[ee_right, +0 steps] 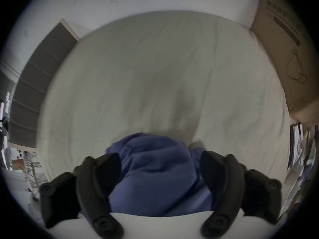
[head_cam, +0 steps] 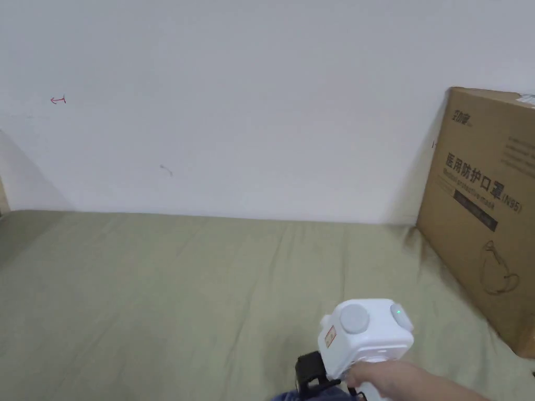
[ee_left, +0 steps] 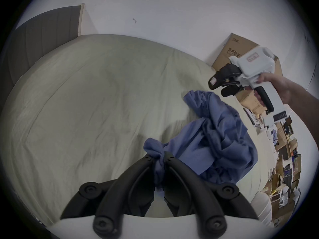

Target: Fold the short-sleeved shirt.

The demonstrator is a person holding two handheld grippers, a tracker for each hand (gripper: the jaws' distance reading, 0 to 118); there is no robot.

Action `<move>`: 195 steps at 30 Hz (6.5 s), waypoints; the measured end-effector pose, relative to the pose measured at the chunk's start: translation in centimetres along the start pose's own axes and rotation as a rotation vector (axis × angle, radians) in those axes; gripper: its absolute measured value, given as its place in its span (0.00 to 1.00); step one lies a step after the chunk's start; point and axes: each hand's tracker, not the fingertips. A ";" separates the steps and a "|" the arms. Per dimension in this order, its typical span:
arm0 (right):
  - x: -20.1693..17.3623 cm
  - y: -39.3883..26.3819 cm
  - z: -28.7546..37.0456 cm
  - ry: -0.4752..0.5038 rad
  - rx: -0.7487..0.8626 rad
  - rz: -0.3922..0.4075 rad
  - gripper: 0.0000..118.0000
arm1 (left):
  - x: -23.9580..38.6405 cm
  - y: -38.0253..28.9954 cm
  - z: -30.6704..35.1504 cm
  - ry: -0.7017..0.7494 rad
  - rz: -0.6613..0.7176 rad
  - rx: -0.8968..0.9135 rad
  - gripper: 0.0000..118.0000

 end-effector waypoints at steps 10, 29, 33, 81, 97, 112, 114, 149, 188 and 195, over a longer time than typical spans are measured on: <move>4.3 -3.9 8.4 0.106 0.279 -0.080 0.01 | -1.3 0.3 1.1 -0.005 0.041 -0.008 0.05; 12.2 -16.2 45.1 0.125 0.895 -0.156 0.01 | 7.8 22.5 23.3 -0.069 -0.156 0.537 0.05; 12.7 -11.5 47.9 0.069 0.952 -0.198 0.01 | 10.8 29.1 24.7 -0.046 -0.161 0.591 0.05; 7.8 -45.5 16.7 0.010 0.327 -0.393 0.01 | -0.9 -5.0 10.0 0.070 0.009 -0.087 0.05; 5.2 -41.6 19.9 -0.001 0.546 -0.272 0.93 | 4.1 -1.8 12.8 0.073 -0.106 0.091 0.99; 0.1 -37.8 26.5 -0.126 1.207 -0.129 0.02 | 9.2 5.4 18.5 0.001 -0.306 0.641 0.00; 0.6 -37.3 26.4 -0.125 1.168 -0.111 0.02 | 8.7 11.1 15.9 -0.025 -0.326 0.441 0.00; 6.1 -32.5 15.6 0.047 0.797 -0.256 0.02 | 2.5 24.6 -22.2 0.248 -0.196 -0.387 0.67; 23.7 -13.8 11.3 -0.104 0.456 -0.412 0.03 | 1.3 19.2 -7.8 -0.070 -0.100 -0.206 0.00; 20.7 -19.4 25.4 -0.023 0.613 -0.329 0.03 | 2.4 20.2 4.3 -0.113 -0.125 0.015 0.00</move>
